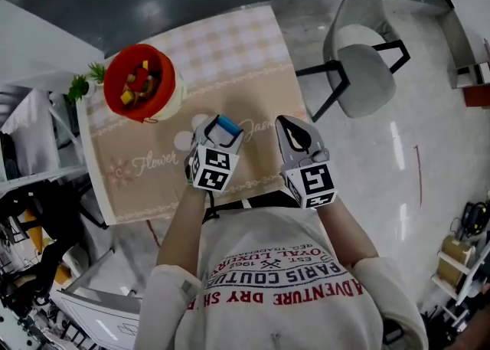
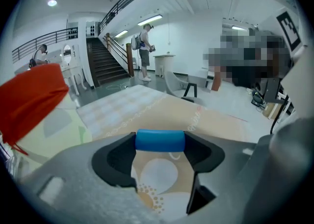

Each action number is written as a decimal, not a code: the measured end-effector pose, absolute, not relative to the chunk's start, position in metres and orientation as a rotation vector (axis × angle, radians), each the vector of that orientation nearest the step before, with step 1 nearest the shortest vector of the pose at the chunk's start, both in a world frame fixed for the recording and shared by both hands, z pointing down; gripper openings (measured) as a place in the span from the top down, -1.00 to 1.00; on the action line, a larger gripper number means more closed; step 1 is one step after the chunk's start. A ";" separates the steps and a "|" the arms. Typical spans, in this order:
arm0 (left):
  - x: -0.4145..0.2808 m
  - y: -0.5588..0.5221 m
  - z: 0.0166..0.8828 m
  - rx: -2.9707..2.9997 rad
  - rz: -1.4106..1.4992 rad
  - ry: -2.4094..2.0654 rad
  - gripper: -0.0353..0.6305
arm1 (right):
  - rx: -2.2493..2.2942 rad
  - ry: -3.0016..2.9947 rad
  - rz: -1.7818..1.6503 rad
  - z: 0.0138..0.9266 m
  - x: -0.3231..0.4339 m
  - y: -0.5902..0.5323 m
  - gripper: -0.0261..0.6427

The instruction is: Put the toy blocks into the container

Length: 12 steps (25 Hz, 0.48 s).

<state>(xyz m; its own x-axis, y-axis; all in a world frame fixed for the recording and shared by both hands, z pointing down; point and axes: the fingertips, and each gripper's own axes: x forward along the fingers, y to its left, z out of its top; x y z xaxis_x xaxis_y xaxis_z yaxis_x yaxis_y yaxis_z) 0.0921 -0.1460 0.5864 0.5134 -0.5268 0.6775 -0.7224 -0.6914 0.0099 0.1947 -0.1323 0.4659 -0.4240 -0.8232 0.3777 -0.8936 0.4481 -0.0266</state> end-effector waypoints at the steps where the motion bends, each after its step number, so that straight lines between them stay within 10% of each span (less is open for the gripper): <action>1: 0.087 -0.150 0.575 2.481 0.931 -1.071 -0.05 | 1.458 -2.406 0.312 0.463 0.188 -0.134 0.92; 12: 0.002 -0.202 0.429 2.608 0.604 -1.401 -0.05 | 1.333 -2.510 0.219 0.437 0.099 -0.159 0.92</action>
<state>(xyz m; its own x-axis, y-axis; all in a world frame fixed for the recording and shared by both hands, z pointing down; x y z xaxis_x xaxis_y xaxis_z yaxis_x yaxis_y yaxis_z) 0.0016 -0.2024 0.4295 0.4919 -0.7737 0.3993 -0.8214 -0.5644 -0.0816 0.0994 -0.1593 0.4373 -0.5295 -0.7842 0.3235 -0.8284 0.5601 0.0019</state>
